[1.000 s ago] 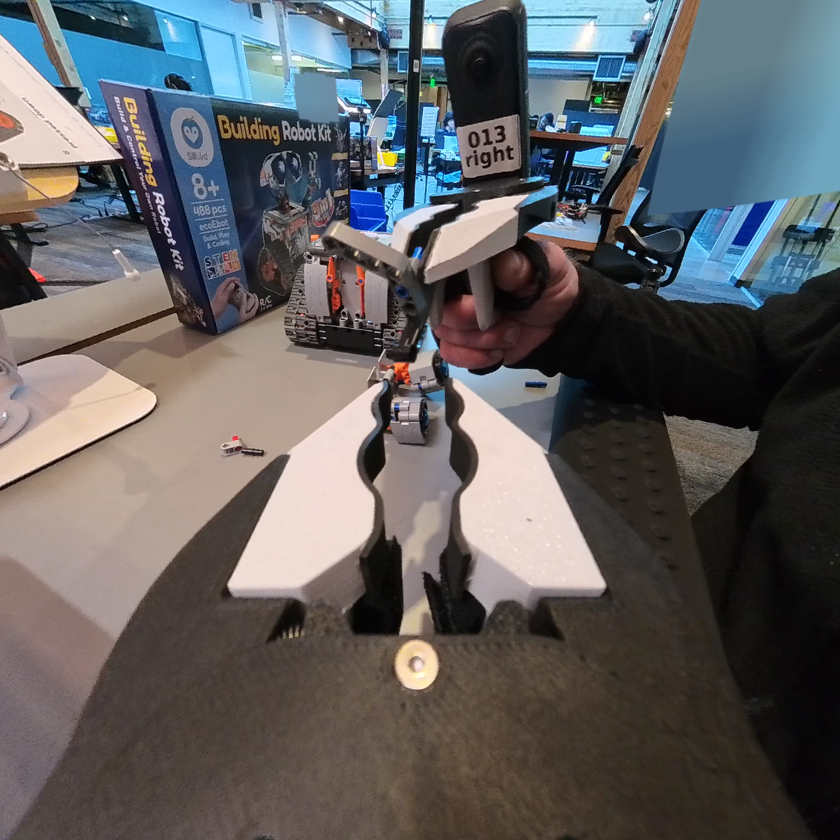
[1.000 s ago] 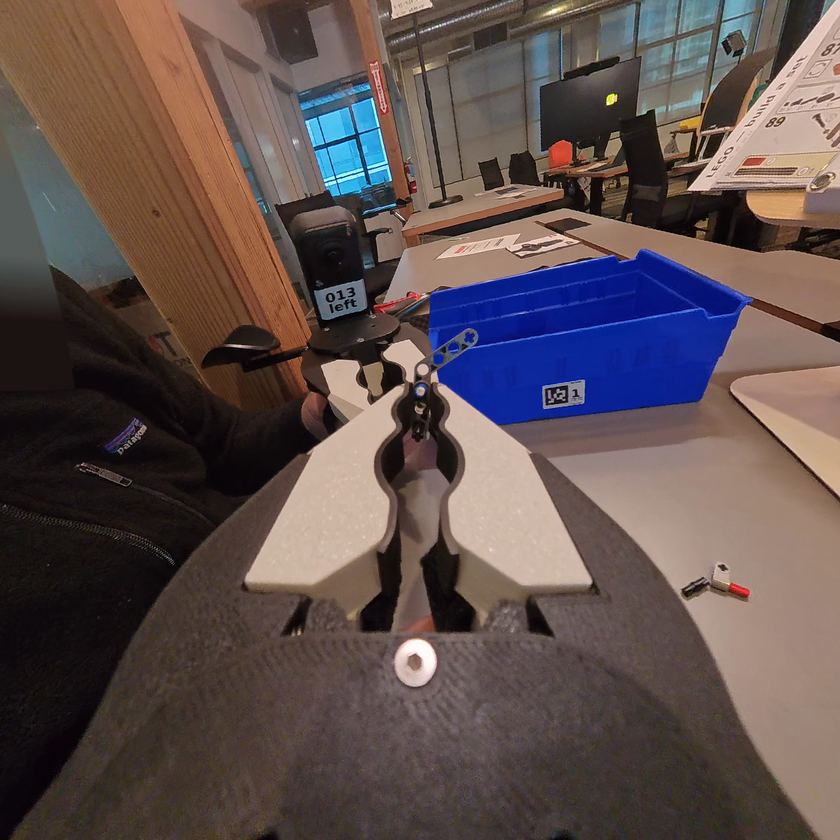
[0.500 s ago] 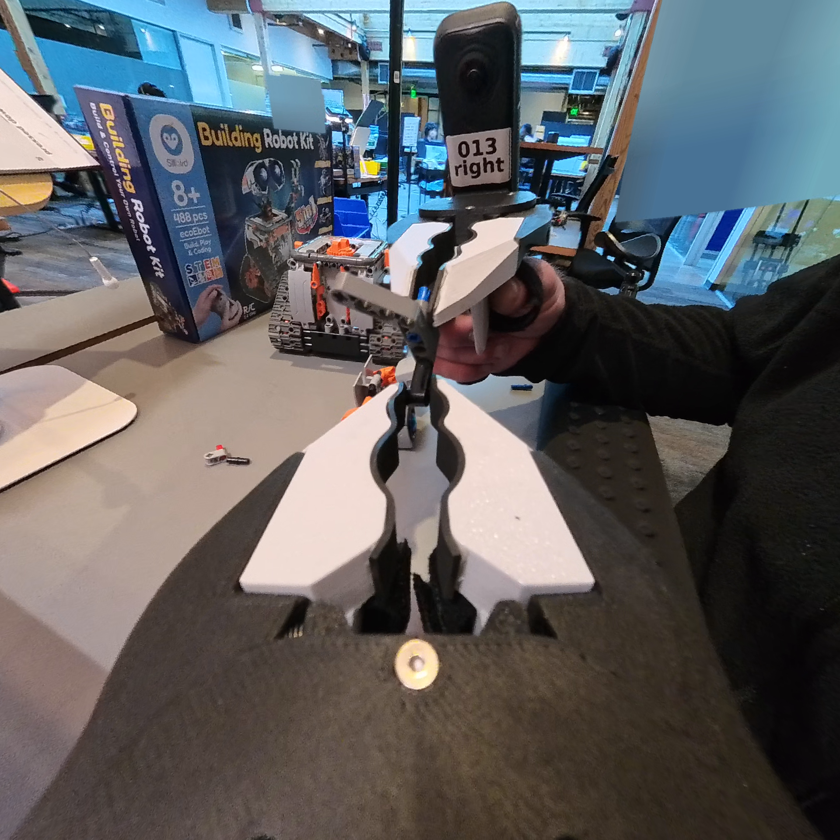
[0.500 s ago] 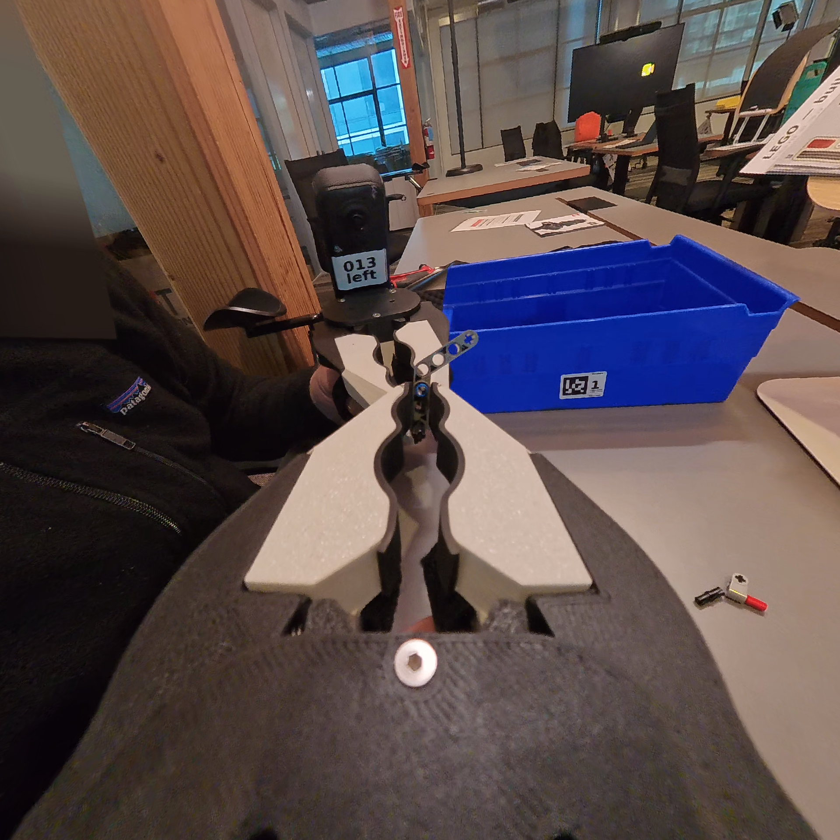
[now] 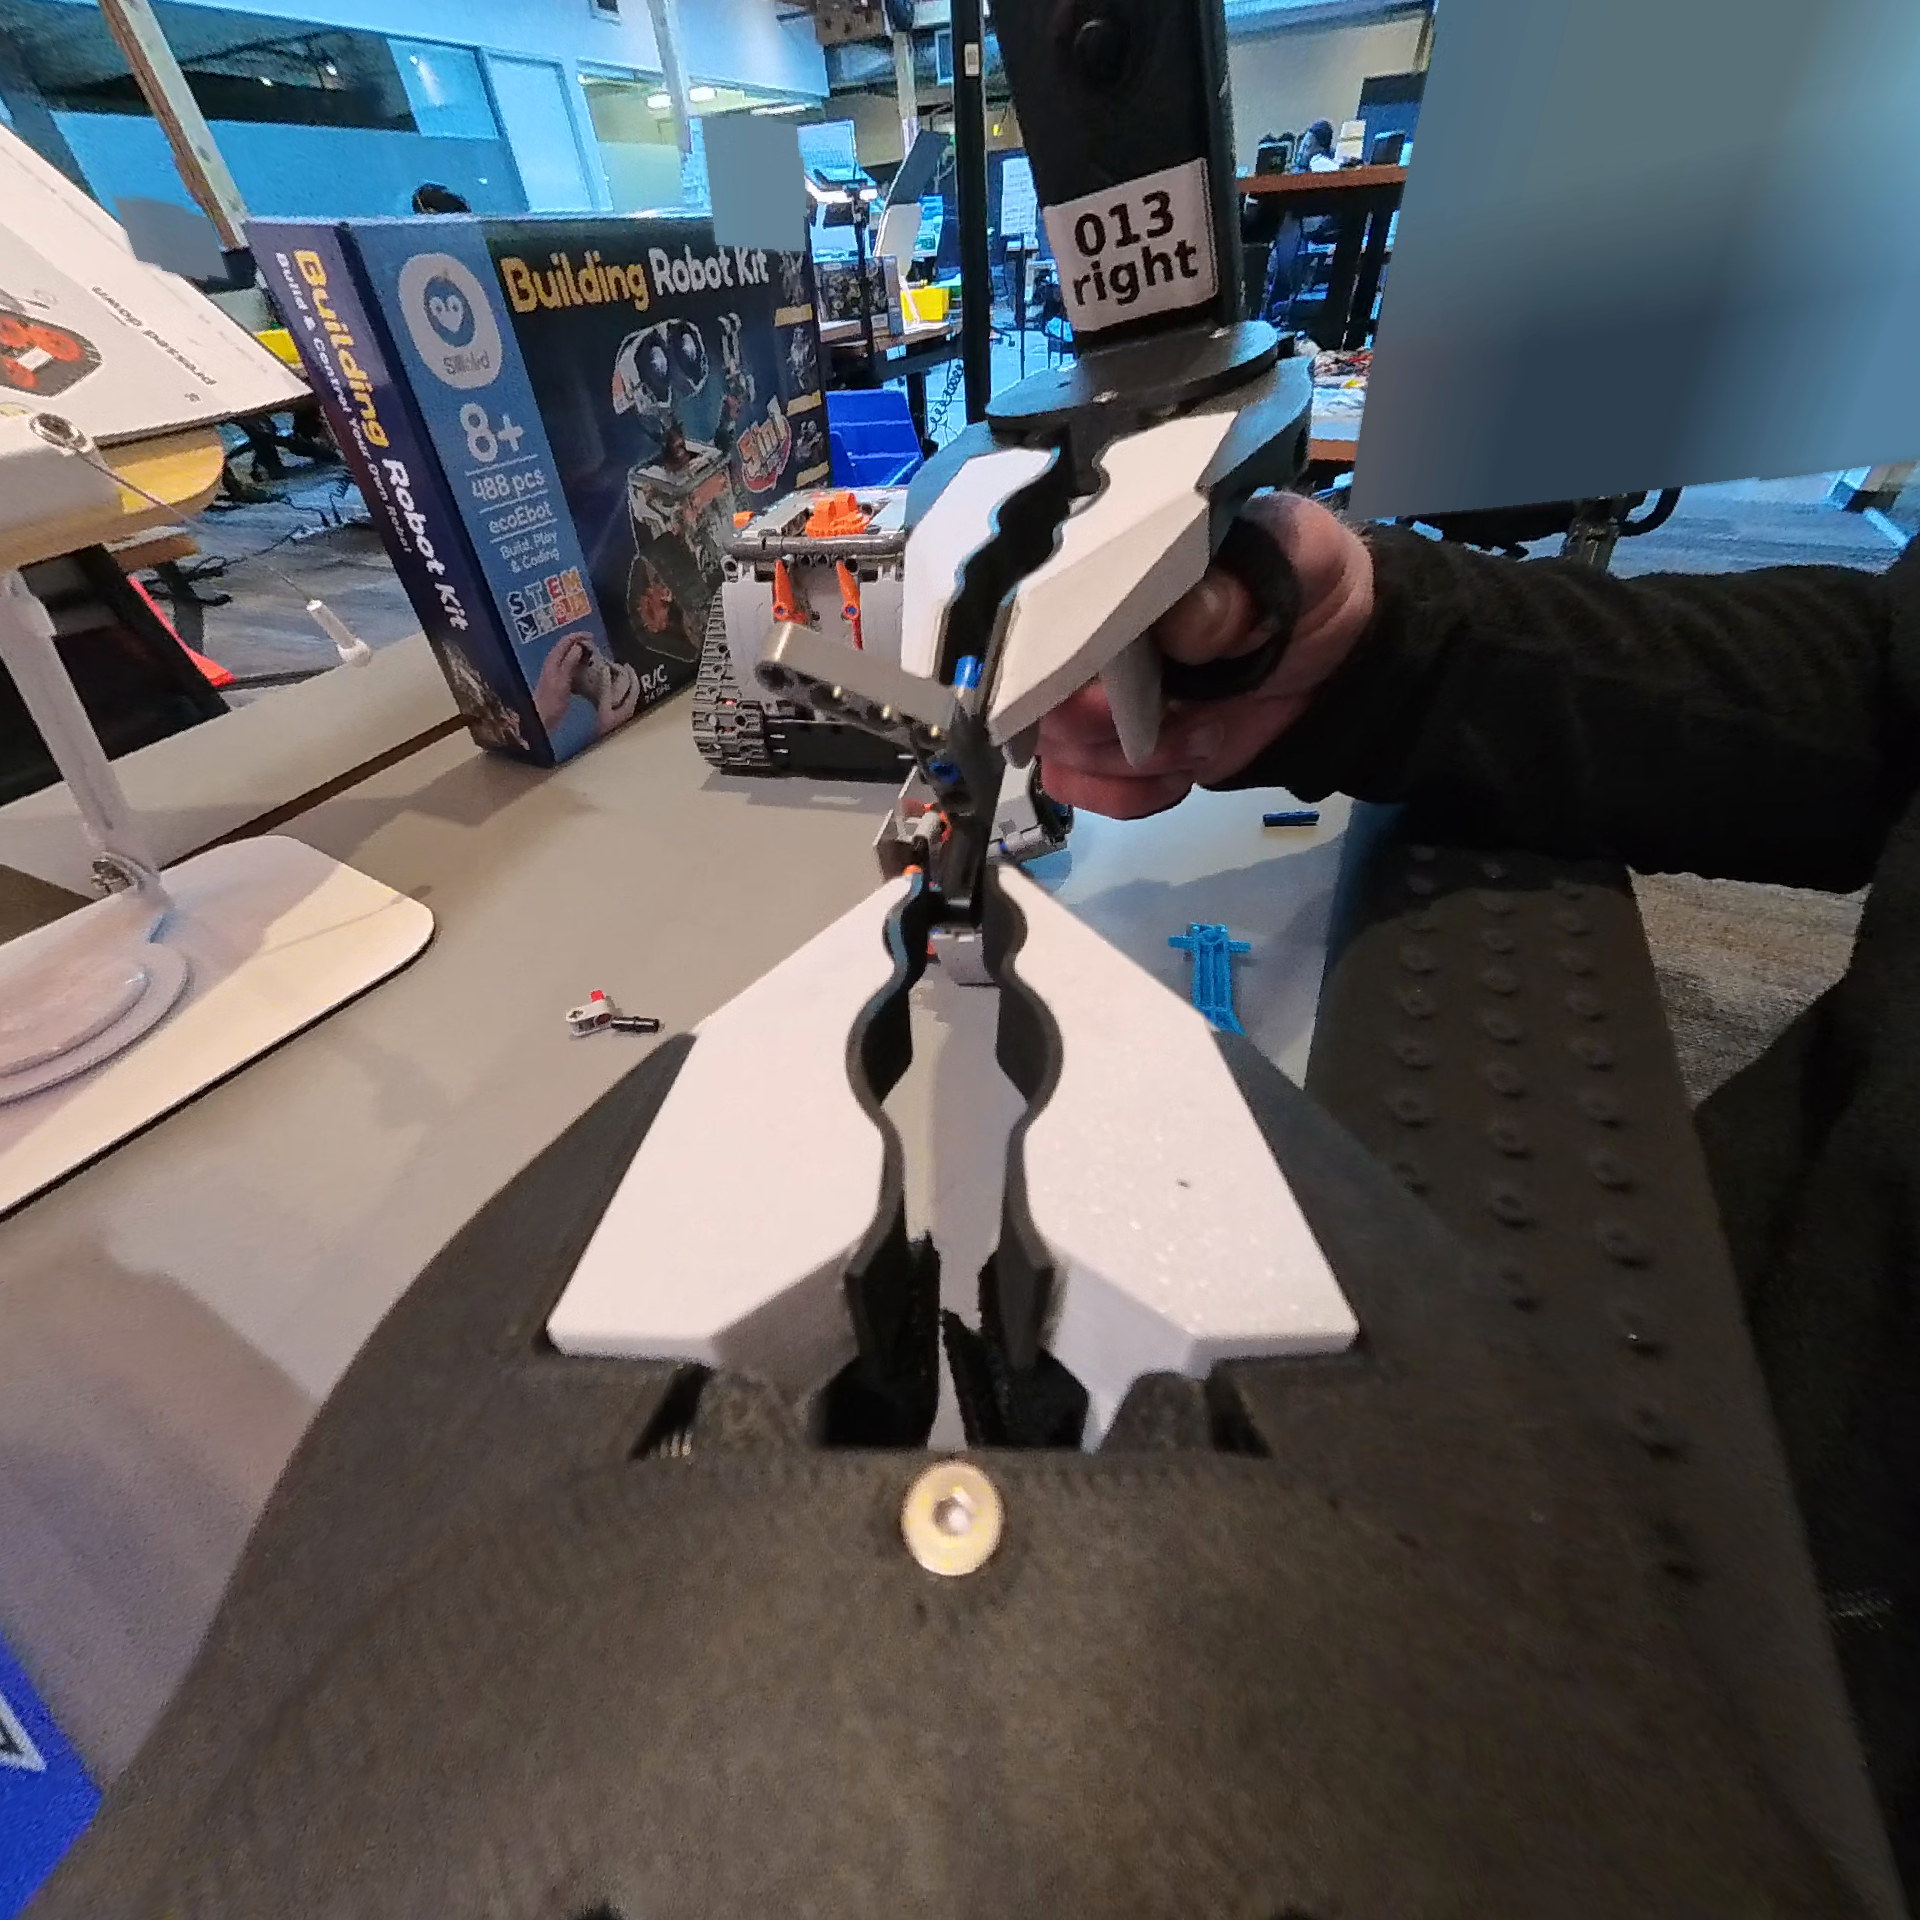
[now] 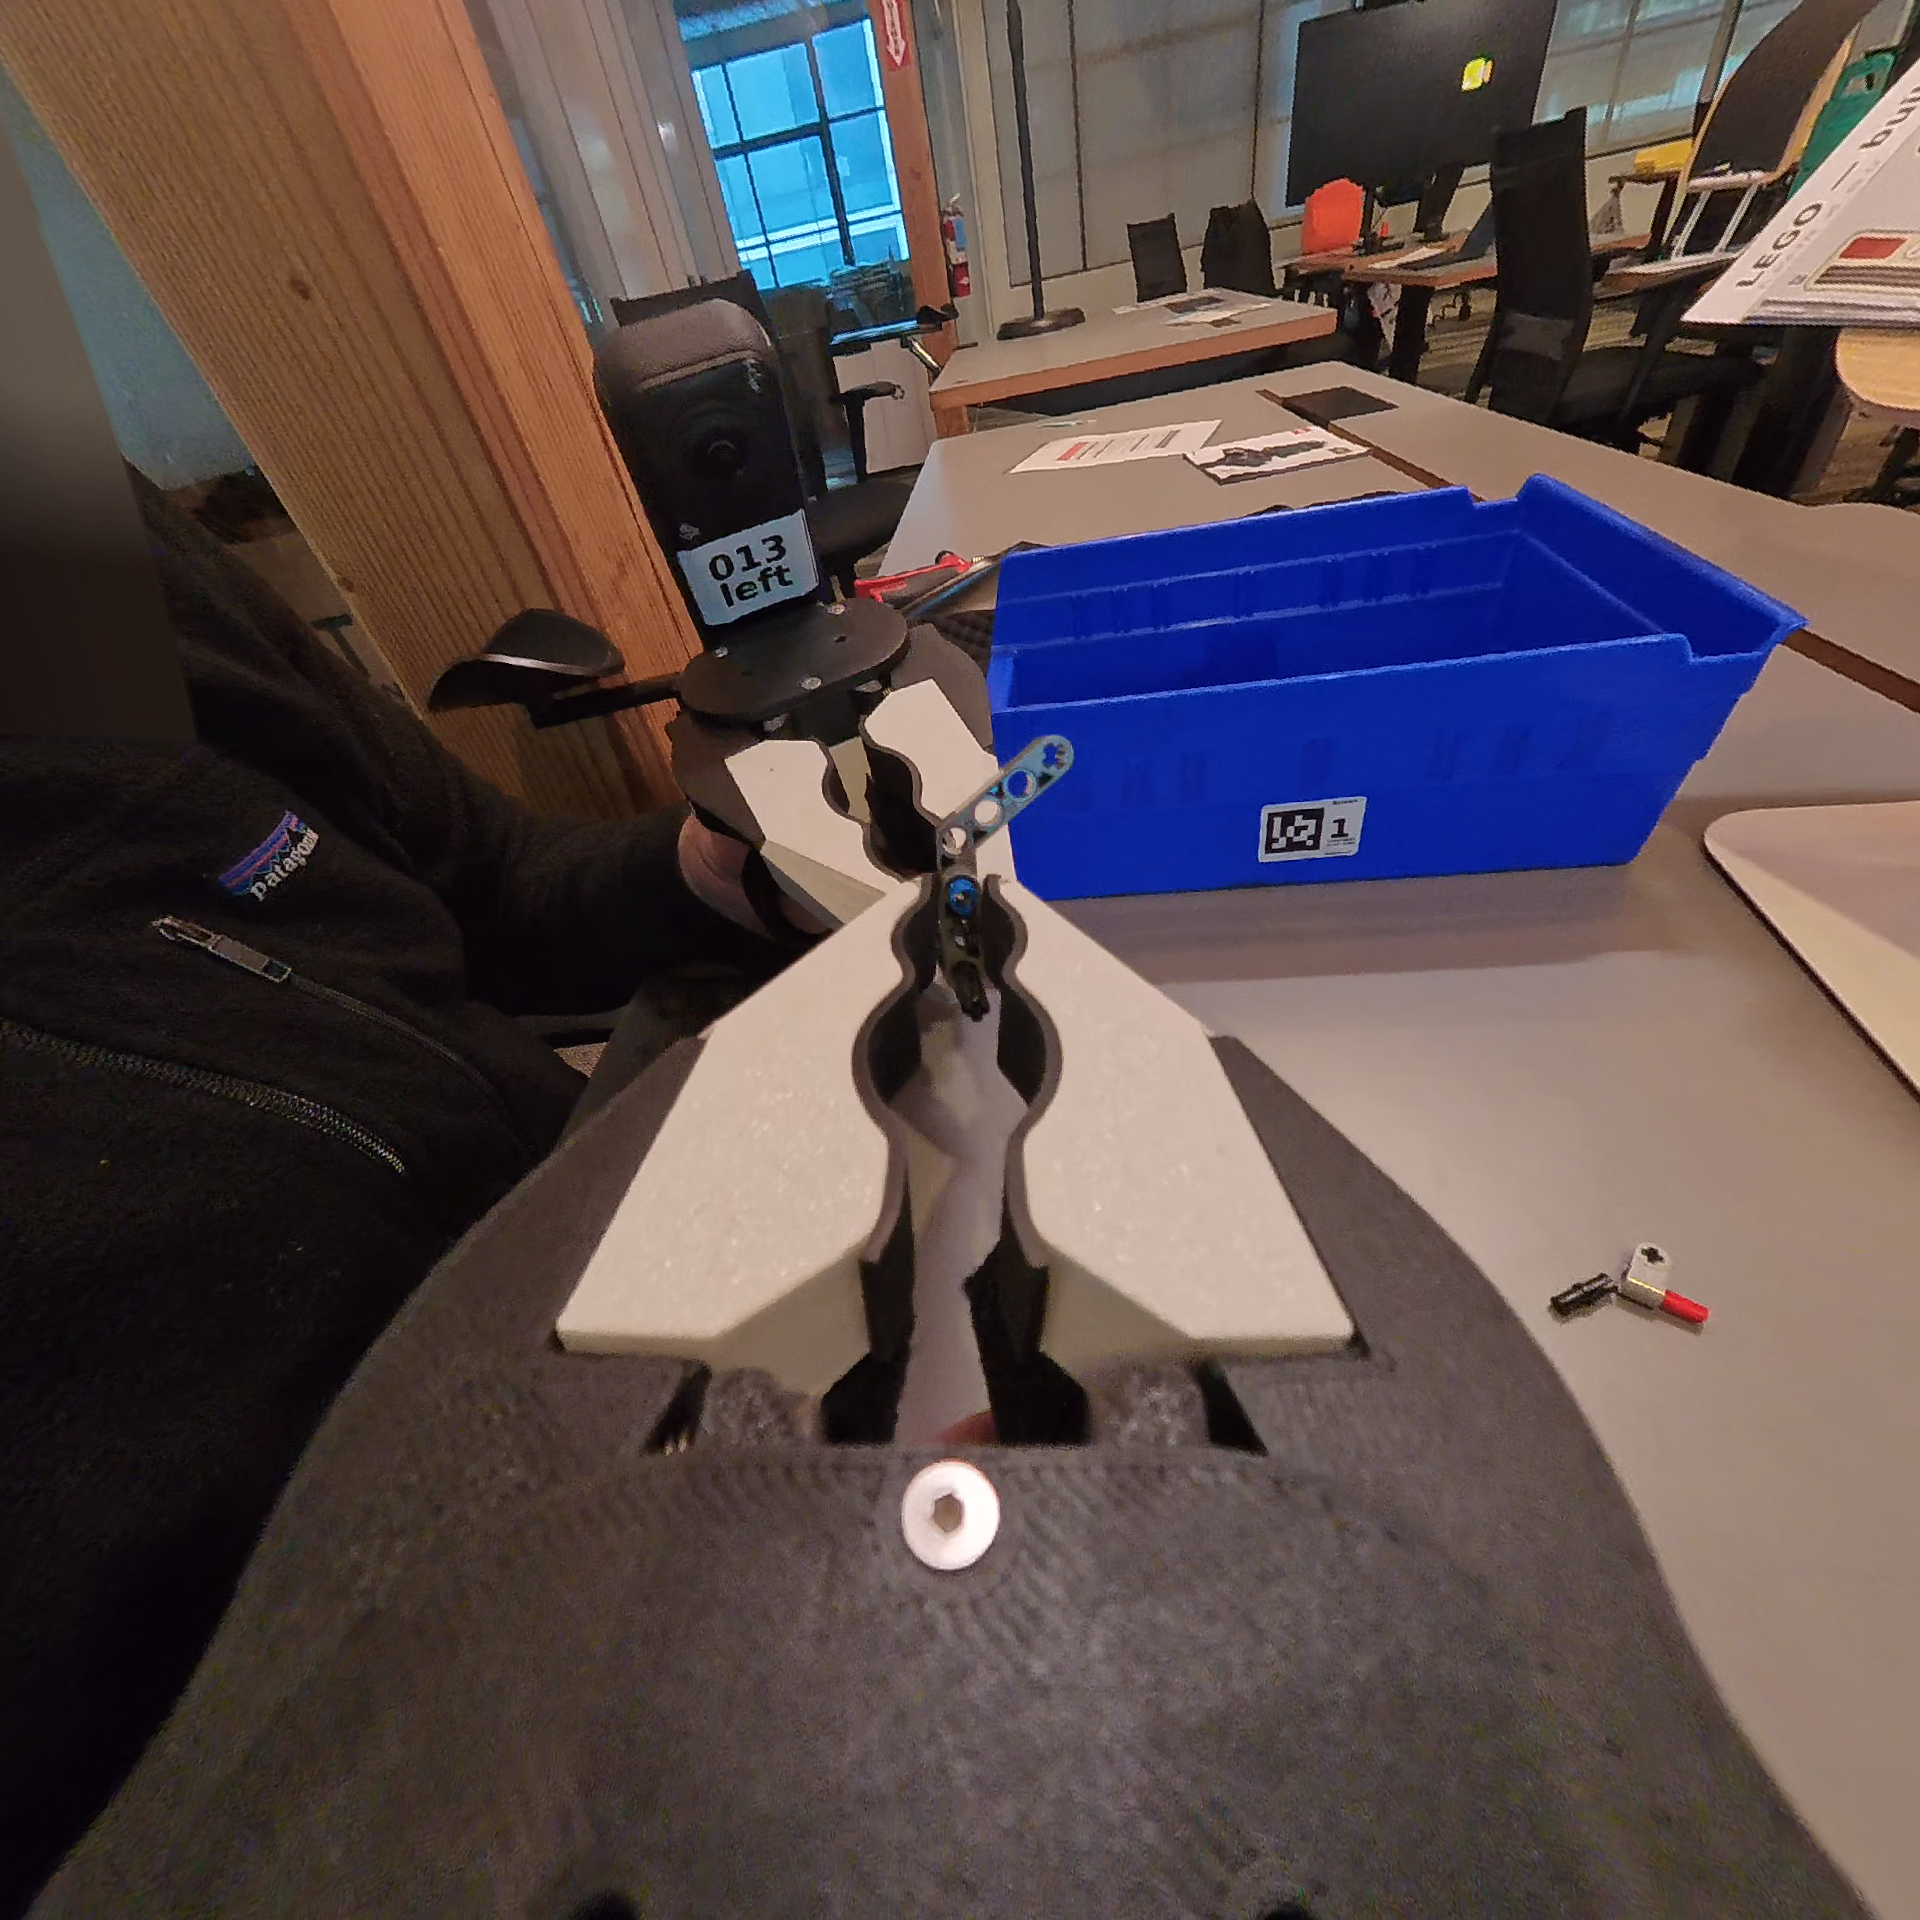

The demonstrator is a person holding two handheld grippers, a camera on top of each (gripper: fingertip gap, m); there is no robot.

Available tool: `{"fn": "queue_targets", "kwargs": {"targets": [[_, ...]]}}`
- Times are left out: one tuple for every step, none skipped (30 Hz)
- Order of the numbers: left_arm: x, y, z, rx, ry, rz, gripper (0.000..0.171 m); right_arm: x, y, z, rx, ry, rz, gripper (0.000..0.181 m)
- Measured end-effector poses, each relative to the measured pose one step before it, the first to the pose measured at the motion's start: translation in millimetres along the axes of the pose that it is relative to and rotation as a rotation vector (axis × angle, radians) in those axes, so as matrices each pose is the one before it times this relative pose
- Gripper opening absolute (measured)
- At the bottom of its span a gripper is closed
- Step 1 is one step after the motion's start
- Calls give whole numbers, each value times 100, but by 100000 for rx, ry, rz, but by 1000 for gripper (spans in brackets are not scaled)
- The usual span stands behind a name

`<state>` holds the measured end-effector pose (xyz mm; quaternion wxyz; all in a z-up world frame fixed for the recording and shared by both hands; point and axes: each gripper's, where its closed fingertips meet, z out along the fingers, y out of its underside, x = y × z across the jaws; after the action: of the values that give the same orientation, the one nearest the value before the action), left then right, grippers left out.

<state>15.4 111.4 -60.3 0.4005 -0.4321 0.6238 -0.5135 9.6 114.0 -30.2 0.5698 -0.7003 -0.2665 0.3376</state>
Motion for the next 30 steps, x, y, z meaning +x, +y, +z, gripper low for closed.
{"fn": "queue_targets", "kwargs": {"targets": [[-32,11,-4,8,-123,-51,7,38,40,-18,-164,92,-19,4],[-4,13,4,-19,47,-157,7,6,19,-2,-135,42,-85,4],[-11,8,9,14,-83,-176,7,17,21,-8,-132,146,-154,4],[-43,-27,-12,128,-476,188,7,34,7,-22,-103,202,-126,4],[-20,-20,-11,63,-352,389,7,6,16,-21,-98,41,-17,4],[-9,11,4,-109,-268,137,8,7,28,-29,-117,6,9,4],[-35,21,0,-97,-314,155,8,24,22,-7,-103,69,13,4],[-26,14,4,-114,-187,88,8,22,39,-11,-85,16,76,4],[-3,32,12,-102,-6,-165,8,10,28,-10,-64,31,65,4],[-34,6,-10,-18,-130,-180,8,26,33,-13,-26,78,33,4],[-59,19,-12,-39,-247,-187,8,31,23,-10,-43,77,49,4],[-51,22,-5,-69,-200,-252,9,29,31,-6,-100,99,28,4],[-87,28,-10,-106,-391,-261,9,36,41,-8,-156,209,-46,4],[-131,49,-14,-259,-634,-290,9,65,52,4,-261,343,-79,4],[-118,67,-18,-293,-347,-621,9,70,79,16,-335,373,-19,4],[-58,55,-14,-117,209,-906,9,68,51,-11,-183,296,90,4],[-72,-8,-36,149,-4,-867,9,84,7,-19,60,330,175,4],[-129,-51,-93,382,-490,-451,10,93,-14,-46,100,441,195,4],[-115,-64,-92,465,-431,-233,11,106,6,-52,9,425,214,4],[-69,-79,-75,556,-160,-390,12,117,19,-48,-113,448,313,4],[-68,-112,-79,652,-256,-424,14,150,54,-50,-261,604,502,4],[-84,-77,-59,424,-508,46,16,199,80,-29,-307,798,779,4],[-105,-3,-35,-113,-900,672,17,170,65,-24,-157,556,1032,4],[-72,43,10,-455,-971,1118,18,108,32,-9,133,105,1160,4],[-31,81,45,-682,-1007,1617,20,40,-43,-16,569,-283,1189,4],[59,84,73,-920,-876,2467,20,-39,-112,-26,981,-860,1427,4],[130,119,108,-1164,-813,3045,21,-92,-148,-29,1200,-1200,1688,4],[144,124,132,-1330,-933,3218,21,-35,-106,-32,966,-874,1785,4],[102,142,139,-1510,-1259,3406,20,17,-4,-2,435,-610,1667,4],[135,142,126,-1532,-1041,3599,18,2,61,18,4,-685,1517,4]]}}
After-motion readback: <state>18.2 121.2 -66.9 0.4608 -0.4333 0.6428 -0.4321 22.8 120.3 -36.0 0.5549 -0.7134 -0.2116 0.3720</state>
